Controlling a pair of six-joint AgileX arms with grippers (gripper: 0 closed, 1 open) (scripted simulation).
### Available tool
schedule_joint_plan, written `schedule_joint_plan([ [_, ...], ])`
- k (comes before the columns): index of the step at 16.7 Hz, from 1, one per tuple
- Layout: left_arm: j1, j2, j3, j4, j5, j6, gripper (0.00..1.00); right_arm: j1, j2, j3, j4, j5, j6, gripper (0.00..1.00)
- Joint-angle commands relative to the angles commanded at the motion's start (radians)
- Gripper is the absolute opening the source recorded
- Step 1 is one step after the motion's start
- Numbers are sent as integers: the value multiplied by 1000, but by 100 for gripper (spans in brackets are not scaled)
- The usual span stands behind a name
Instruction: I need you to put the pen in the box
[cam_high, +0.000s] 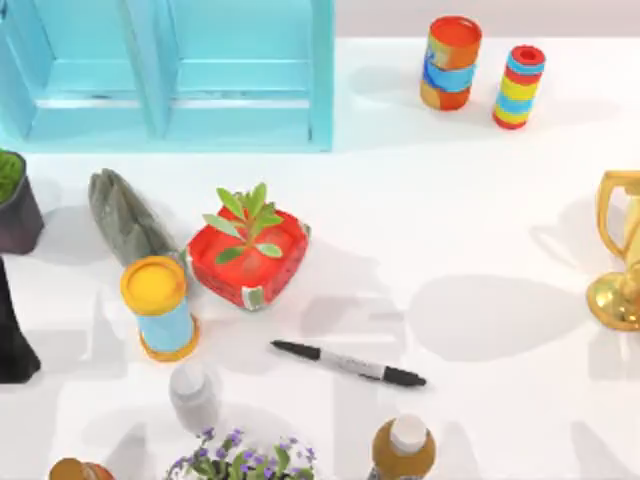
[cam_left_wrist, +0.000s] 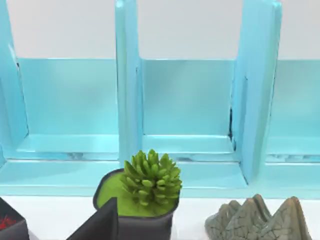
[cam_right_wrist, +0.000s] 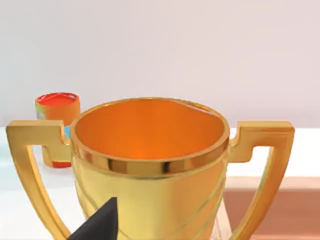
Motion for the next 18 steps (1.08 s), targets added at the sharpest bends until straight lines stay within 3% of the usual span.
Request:
schedule_joint_plan([
  [4,0,0,0,0,0,0,100,27,30,30,-23,-3,-2,100],
  [8,0,0,0,0,0,0,100,159,218,215,-148,-14,-19,100],
  [18,0,0,0,0,0,0,100,583,1297,1091,-752,-56,-213,100],
])
